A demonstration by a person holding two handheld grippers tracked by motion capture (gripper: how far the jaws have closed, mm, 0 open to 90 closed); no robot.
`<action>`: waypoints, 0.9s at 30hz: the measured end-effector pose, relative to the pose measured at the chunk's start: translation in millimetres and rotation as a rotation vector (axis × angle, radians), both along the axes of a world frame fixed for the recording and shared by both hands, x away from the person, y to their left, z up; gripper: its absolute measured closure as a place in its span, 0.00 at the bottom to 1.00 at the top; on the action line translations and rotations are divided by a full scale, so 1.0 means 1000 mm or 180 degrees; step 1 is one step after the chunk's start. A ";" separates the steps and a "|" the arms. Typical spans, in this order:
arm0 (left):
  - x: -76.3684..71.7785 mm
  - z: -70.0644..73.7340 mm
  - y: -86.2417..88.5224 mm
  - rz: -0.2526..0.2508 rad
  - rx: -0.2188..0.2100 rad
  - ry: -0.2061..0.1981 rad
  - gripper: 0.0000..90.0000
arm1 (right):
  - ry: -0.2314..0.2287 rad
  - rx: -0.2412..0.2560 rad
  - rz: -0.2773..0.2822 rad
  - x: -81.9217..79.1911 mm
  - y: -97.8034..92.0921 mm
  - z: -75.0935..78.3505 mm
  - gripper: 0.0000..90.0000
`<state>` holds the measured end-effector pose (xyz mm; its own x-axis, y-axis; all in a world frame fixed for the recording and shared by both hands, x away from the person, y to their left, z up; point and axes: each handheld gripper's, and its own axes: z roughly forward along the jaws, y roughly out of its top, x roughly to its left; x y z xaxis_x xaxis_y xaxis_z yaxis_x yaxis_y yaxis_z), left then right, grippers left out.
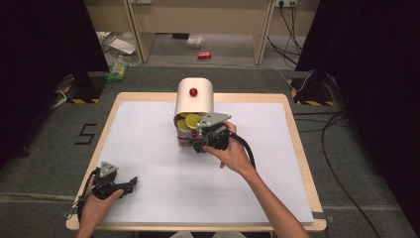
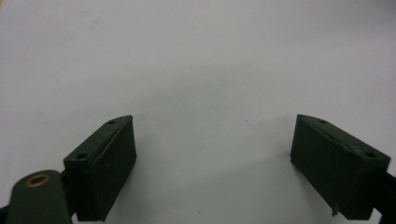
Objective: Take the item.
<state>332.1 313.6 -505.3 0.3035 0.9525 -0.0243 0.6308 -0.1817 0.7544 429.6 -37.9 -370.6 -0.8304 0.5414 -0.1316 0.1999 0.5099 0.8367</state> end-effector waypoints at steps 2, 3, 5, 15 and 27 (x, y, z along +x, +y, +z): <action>0.000 0.000 0.000 -0.0005 0.0009 0.0004 0.15 | -0.0028 -0.0027 0.0044 -0.008 -0.002 -0.001 0.37; 0.000 0.000 0.000 -0.0005 0.0007 0.0004 0.15 | -0.0028 -0.0027 0.0044 -0.008 -0.002 -0.001 0.37; 0.000 0.000 0.000 -0.0011 0.0017 0.0009 0.15 | -0.0055 -0.0034 0.0062 -0.015 -0.003 -0.002 0.38; 0.000 0.000 0.000 -0.0006 0.0009 0.0004 0.15 | -0.0106 -0.0044 0.0072 -0.027 -0.005 -0.006 0.38; 0.000 0.000 0.000 -0.0005 0.0007 0.0002 0.15 | -0.0106 -0.0069 0.0112 -0.038 -0.007 -0.008 0.41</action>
